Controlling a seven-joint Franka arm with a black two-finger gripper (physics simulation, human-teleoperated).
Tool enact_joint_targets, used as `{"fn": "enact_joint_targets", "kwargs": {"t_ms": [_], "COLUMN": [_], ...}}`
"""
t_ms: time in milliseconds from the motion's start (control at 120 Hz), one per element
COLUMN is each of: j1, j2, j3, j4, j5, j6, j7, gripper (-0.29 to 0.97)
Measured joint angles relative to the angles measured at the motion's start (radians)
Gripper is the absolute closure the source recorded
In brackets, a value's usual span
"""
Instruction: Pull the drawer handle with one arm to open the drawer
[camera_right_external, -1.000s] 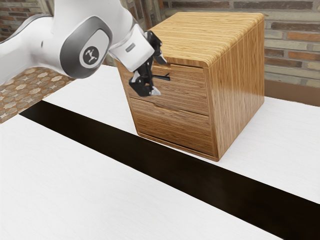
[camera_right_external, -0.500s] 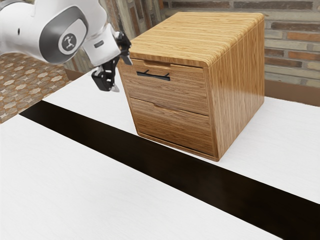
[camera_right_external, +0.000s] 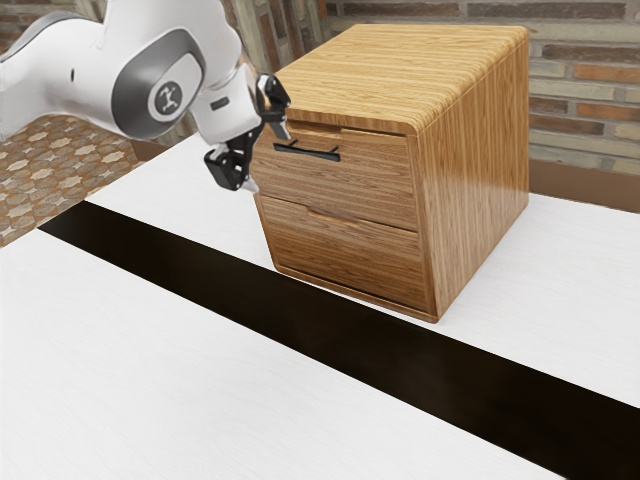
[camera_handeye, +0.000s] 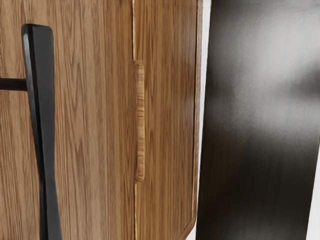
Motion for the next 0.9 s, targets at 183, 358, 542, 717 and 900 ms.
{"fn": "enact_joint_targets", "kwargs": {"t_ms": [183,358,542,717,900], "j1": [-0.008,-0.001,0.005,0.009,-0.046], "j2": [0.036,0.071,0.09,0.015,-0.162], "j3": [-0.001,0.002,0.004,0.007,0.061], "j4": [0.023,0.027,0.015,-0.089,-0.29], "j5": [-0.001,-0.003,-0.003,-0.005,-0.005], "j6": [0.024,0.044,0.065,0.086,0.102], "j7": [0.019,0.032,0.043,0.051,0.051], "gripper": [0.02,0.02,-0.02,0.13,0.24]}}
